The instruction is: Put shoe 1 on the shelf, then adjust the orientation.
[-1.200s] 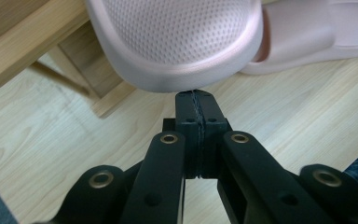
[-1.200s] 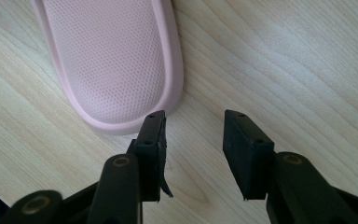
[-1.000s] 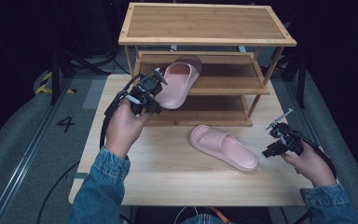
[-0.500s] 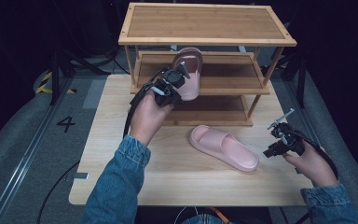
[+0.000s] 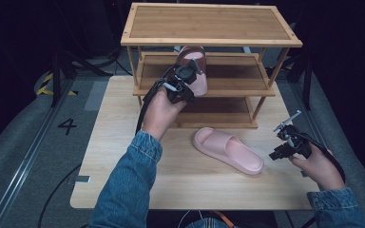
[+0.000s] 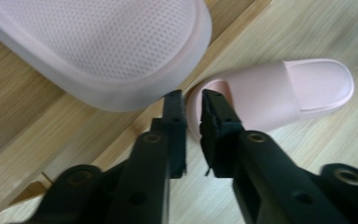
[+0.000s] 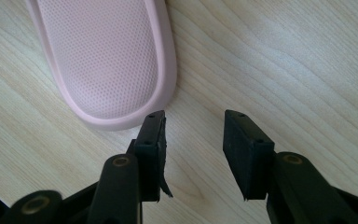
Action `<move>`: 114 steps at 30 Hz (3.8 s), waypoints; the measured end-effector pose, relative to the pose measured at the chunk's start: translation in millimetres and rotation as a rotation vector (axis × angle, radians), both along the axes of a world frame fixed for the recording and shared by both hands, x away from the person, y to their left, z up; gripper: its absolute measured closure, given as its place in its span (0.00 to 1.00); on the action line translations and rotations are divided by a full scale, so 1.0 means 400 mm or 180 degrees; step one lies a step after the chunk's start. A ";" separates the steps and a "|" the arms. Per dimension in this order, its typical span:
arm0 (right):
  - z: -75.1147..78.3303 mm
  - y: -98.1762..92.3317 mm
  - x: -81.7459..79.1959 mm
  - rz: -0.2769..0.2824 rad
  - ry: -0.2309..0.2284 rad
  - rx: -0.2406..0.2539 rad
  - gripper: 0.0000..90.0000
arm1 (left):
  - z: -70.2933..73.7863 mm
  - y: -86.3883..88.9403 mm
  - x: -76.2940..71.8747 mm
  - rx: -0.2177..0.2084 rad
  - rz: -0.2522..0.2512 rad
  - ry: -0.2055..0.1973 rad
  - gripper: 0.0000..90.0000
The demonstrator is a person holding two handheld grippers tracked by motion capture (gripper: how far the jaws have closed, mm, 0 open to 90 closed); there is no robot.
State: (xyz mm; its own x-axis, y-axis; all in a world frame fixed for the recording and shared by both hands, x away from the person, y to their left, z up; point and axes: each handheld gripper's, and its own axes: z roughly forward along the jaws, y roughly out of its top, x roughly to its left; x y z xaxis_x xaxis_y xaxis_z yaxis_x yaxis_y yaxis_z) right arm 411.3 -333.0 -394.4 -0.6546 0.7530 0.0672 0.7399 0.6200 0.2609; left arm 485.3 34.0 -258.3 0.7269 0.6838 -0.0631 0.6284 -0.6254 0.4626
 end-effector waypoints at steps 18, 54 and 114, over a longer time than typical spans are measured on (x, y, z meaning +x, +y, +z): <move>-0.005 0.024 0.004 -0.0023 -0.0101 -0.0026 0.65 | -0.012 0.136 -0.117 0.0200 0.0063 0.0194 0.58; -0.067 0.070 0.046 -0.0152 -0.0278 -0.0217 0.89 | -0.282 0.342 -0.176 0.0424 0.0799 0.0431 0.43; -0.048 0.432 -0.024 0.0428 -0.0404 0.0218 0.78 | -0.298 0.318 -0.168 0.0465 0.0665 0.0431 0.43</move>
State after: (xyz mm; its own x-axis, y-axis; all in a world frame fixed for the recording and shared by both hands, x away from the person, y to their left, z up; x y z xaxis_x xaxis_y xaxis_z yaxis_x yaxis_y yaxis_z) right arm 401.7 -160.1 -413.4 -0.7556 0.6545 0.0257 0.6100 0.6888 0.3918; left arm 418.2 161.1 -377.6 0.5610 0.8268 -0.0398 0.8006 -0.5297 0.2801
